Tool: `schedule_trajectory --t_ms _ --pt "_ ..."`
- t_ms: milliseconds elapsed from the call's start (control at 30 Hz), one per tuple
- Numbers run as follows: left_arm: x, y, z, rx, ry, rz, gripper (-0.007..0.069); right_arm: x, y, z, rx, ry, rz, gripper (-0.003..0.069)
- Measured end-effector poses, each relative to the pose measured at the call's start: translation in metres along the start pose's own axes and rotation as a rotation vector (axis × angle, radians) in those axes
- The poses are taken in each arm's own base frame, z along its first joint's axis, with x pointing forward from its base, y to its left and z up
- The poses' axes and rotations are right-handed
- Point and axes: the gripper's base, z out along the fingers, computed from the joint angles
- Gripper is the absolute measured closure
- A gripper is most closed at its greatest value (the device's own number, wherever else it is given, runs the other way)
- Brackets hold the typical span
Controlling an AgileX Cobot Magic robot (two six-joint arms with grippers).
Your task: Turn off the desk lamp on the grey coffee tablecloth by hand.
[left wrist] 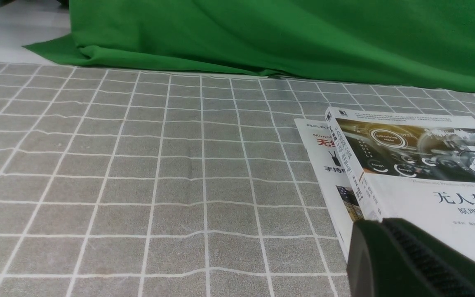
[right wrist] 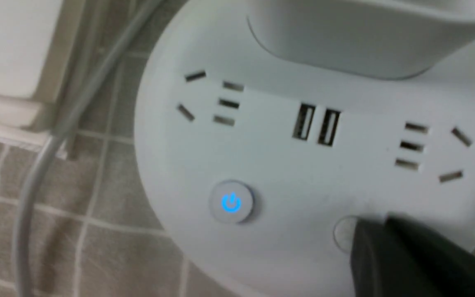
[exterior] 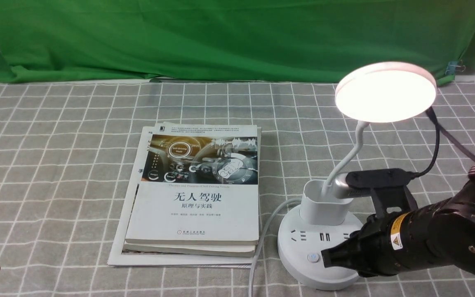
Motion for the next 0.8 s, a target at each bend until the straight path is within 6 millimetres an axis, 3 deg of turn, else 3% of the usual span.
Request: schedule_trajectory --t_ms 267,367,633,800 --pt "0.0 0.0 0.0 0.0 0.0 0.0 0.0624 -0.003 0.002 0.003 -0.021 -0.04 -0.002 0.0634" --pt "0.0 0.0 0.0 0.0 0.0 0.0 0.0624 0.0 0.0 -0.01 -0.015 -0.036 0.004 0.0634" --pt "0.0 0.0 0.0 0.0 0.0 0.0 0.0624 -0.008 0.0 -0.087 -0.096 -0.265 -0.006 0.0634" --pt "0.0 0.0 0.0 0.0 0.0 0.0 0.0624 0.012 -0.014 -0.131 -0.025 -0.277 -0.157 0.0634"
